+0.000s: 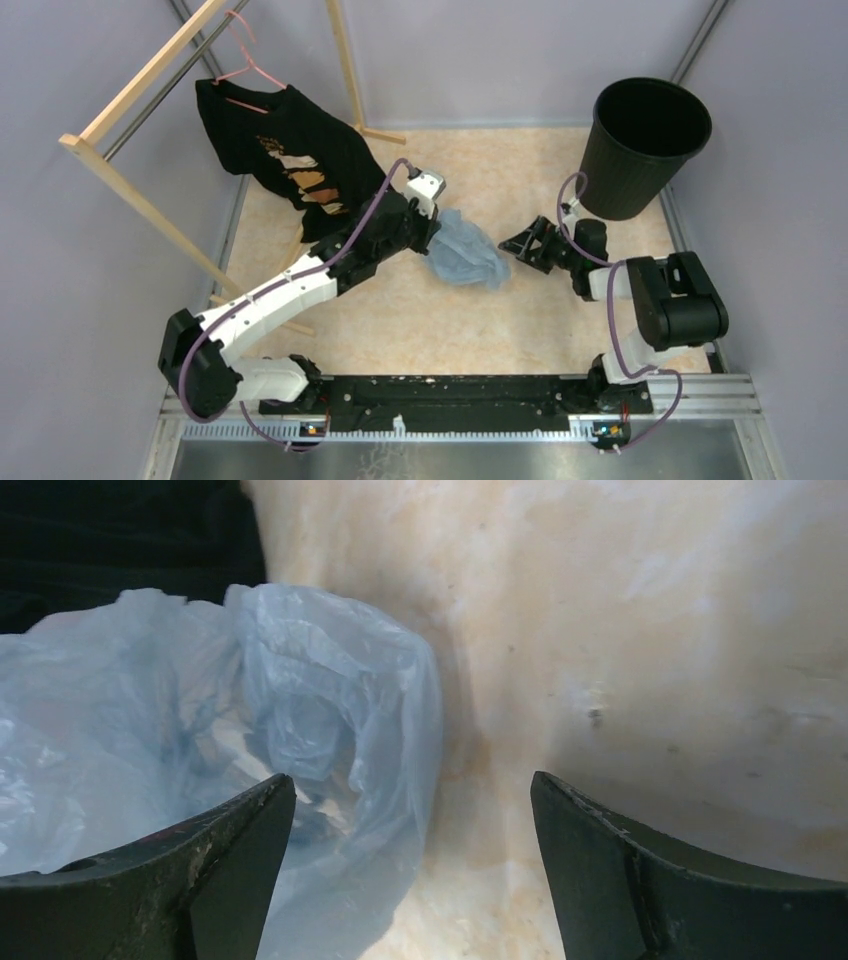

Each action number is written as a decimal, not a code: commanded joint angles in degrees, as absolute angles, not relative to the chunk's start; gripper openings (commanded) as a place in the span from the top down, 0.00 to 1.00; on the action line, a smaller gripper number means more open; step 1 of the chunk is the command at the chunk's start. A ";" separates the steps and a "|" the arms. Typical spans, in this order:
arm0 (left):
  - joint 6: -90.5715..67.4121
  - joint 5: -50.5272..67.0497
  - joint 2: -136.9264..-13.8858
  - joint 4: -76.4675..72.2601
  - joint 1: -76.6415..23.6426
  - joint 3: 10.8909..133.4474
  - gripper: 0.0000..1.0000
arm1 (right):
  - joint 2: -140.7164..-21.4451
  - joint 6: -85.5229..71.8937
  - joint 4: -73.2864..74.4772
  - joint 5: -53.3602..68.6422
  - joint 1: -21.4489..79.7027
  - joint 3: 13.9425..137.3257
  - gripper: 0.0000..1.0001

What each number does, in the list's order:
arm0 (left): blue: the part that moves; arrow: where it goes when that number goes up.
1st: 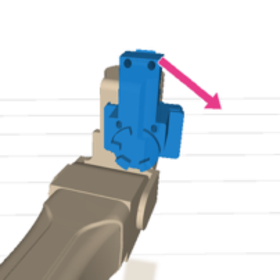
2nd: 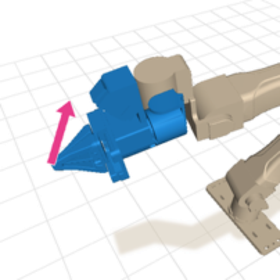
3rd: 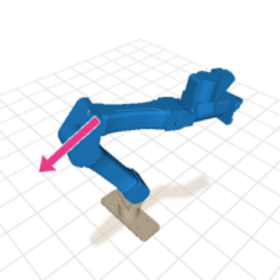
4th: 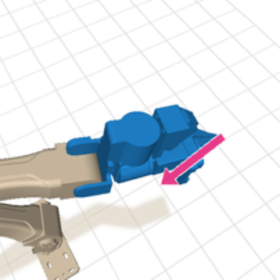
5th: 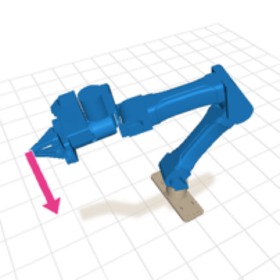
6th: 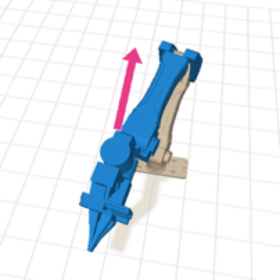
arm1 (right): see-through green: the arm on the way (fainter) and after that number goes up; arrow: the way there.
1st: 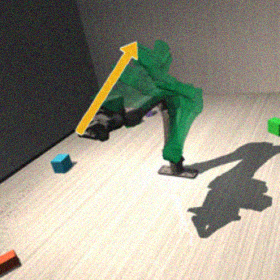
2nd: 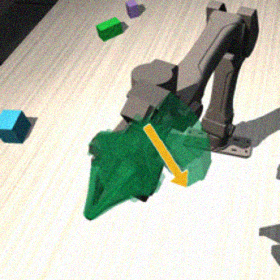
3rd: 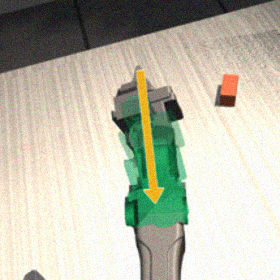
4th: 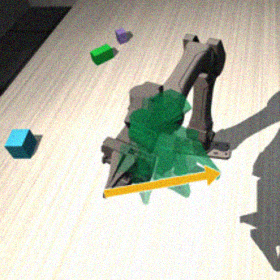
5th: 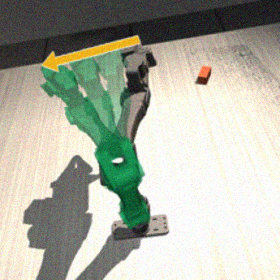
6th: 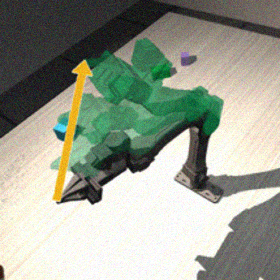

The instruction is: Put the trash bags into the trash bin

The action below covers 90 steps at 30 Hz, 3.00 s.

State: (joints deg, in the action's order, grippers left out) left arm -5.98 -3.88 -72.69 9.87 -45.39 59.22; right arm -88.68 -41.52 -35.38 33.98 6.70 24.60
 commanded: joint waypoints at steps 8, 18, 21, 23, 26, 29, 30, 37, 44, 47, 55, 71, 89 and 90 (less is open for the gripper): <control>-3.53 11.07 -64.21 -4.62 -45.47 53.36 1.00 | -98.91 -61.74 -67.47 36.10 17.86 22.24 0.13; -3.48 9.61 -61.95 -6.06 -45.51 52.03 1.00 | -102.14 -69.54 -83.65 35.88 15.23 19.57 0.76; -3.78 8.29 -63.14 -4.95 -45.53 52.83 1.00 | -97.17 -68.05 -79.78 37.55 9.41 18.76 0.99; -4.13 6.51 -64.45 -3.93 -45.49 53.59 1.00 | -91.00 -64.71 -73.01 38.58 5.21 18.80 1.00; -4.69 3.17 -67.80 -0.54 -45.47 56.03 1.00 | -79.76 -54.44 -52.42 36.09 1.01 21.46 1.00; -5.82 1.16 -72.07 4.35 -45.49 58.71 1.00 | -66.39 -36.51 -23.46 24.43 2.09 27.75 1.00; -6.61 0.60 -73.65 5.79 -45.49 59.57 1.00 | -62.51 -32.33 -18.27 20.05 2.91 29.32 1.00; -14.21 3.54 -87.30 13.47 -45.04 65.68 1.00 | -53.37 -17.94 -4.52 3.90 14.84 34.58 1.00; -19.58 12.64 -97.85 19.19 -38.89 70.25 1.00 | -59.14 -21.45 -6.24 4.33 30.28 30.87 0.78; -19.73 17.50 -99.21 19.40 -35.84 70.96 1.00 | -60.14 -28.95 -13.37 15.15 30.66 25.61 0.68; -19.86 24.26 -101.59 18.52 -34.15 71.25 1.00 | -59.51 -39.90 -19.99 32.13 30.54 26.69 0.36; -18.98 21.45 -101.09 19.56 -34.18 71.62 1.00 | -48.58 -29.07 10.95 8.62 23.93 37.61 0.20; -19.32 22.90 -101.24 19.48 -34.25 71.87 1.00 | -56.14 -38.57 -15.34 36.65 -9.01 17.09 0.41; -19.42 23.00 -101.25 19.43 -34.26 71.89 1.00 | -57.40 -38.43 -16.42 36.77 -8.97 16.73 0.41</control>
